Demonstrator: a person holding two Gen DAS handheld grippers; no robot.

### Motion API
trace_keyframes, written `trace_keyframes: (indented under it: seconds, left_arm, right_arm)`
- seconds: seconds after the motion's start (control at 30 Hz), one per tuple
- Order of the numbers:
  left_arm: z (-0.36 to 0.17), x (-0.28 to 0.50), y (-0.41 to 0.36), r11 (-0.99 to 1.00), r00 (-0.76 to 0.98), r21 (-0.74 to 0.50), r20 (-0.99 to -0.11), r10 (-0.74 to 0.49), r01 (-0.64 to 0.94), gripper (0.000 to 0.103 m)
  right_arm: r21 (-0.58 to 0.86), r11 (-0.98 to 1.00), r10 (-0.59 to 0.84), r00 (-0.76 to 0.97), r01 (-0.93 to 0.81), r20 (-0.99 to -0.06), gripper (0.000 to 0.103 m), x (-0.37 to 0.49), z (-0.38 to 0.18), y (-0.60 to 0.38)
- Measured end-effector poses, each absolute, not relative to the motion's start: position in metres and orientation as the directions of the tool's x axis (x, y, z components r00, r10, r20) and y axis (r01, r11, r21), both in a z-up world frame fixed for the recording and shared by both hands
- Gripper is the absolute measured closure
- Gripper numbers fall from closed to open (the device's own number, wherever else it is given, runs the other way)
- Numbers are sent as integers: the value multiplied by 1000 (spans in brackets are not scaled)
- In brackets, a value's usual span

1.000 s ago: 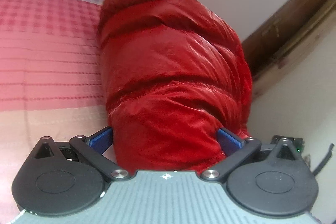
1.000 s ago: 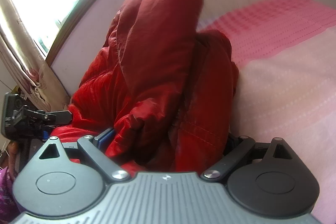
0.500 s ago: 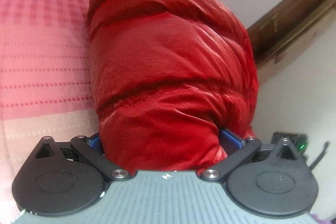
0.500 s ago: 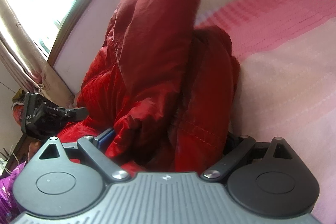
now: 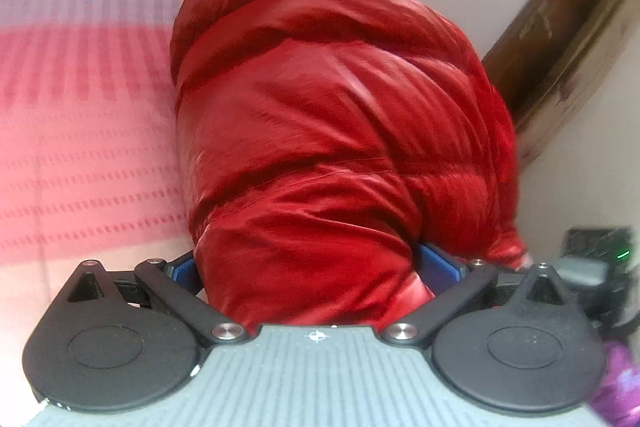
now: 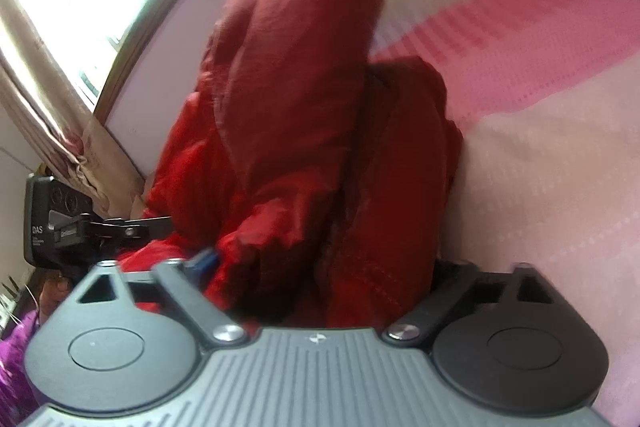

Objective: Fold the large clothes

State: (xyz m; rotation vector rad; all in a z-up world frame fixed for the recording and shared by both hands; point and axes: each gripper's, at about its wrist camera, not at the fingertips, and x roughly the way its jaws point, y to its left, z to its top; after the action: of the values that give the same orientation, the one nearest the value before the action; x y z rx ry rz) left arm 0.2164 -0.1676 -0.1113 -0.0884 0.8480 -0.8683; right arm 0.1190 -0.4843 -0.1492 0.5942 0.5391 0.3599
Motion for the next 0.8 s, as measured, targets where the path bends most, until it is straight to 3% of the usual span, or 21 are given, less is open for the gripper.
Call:
trace_keyframes:
  seconds: [0.13,0.2,0.57,0.67,0.8]
  left_arm:
    - [-100,196,-176,699,427,-317,-609,-668,641,12]
    - [-97,188,-178,711,454,-289,-604,-655,642,13]
    - [-87,169,-174,728,492,-226,-605,-625,647,15]
    - [-87,172,-174,726,485,-235,-608,-628,646,15]
    - [-90,174,-172,727,480,-254,-608,-633,638,15]
  right_arm:
    - [523,832,419,828,-185,-372,48,108,-134,-473]
    - [509,840,409,837,-188,-364,52,103,-130,-470]
    - [520,835,400,849,-182,-345,56,90,-129,-467]
    - [557,815,412,839,-163,-356,51,95,-132,-476]
    - [594,793,428,818,-137,-384,24,113,-139,-489]
